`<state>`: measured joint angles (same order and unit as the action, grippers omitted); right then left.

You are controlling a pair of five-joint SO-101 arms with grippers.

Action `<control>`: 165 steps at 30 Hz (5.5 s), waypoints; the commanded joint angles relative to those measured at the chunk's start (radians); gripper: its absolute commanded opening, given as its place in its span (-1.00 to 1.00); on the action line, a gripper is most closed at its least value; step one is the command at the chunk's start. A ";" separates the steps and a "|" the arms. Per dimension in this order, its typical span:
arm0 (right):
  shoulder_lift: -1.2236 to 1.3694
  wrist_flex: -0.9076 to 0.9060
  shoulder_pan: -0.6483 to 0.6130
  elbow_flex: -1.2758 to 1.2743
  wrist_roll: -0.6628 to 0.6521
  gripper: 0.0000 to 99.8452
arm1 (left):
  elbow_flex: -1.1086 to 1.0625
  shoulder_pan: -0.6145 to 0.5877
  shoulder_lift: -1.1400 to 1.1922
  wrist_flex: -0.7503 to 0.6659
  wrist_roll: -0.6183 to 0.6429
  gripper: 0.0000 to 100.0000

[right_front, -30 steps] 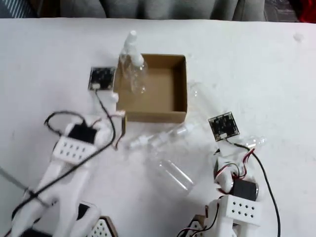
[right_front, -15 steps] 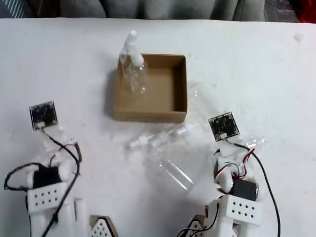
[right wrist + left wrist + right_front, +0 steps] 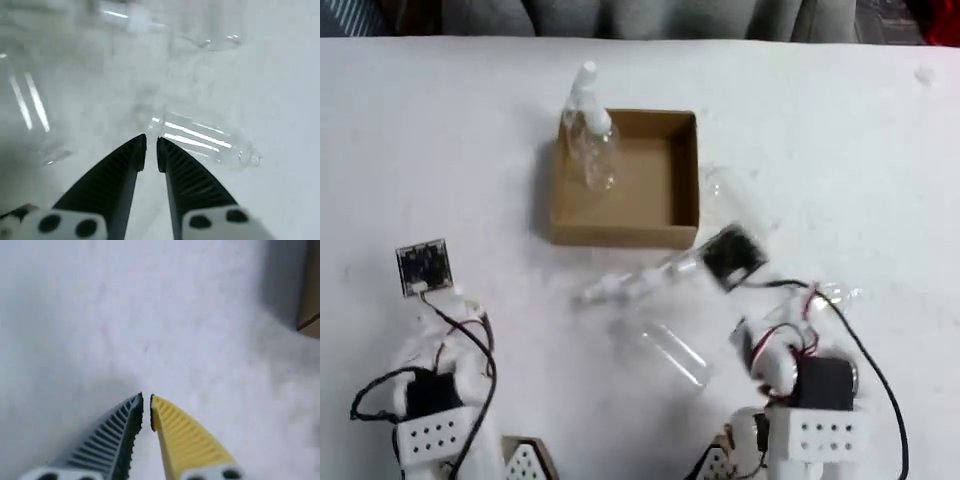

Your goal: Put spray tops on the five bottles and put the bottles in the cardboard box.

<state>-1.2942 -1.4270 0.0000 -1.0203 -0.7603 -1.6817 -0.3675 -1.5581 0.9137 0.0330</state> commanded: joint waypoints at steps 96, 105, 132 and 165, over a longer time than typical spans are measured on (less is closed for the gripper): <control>1.127 -0.232 -0.467 0.867 0.666 -0.97 | -0.017 -0.007 -0.134 0.044 -0.005 -0.95; 0.909 -0.130 -0.203 0.555 0.511 -0.97 | -0.015 0.042 -0.134 0.041 -0.006 -0.95; 0.857 0.378 0.004 0.006 0.359 -0.97 | 0.416 0.257 -0.031 0.324 -0.100 -0.94; 0.858 0.447 -0.001 -0.015 0.350 -0.97 | 1.053 0.427 1.383 0.382 0.465 -0.25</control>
<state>-0.4074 -0.9881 -0.0031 -1.0418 -0.3997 -0.7012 0.0560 -0.2294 1.2912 0.4795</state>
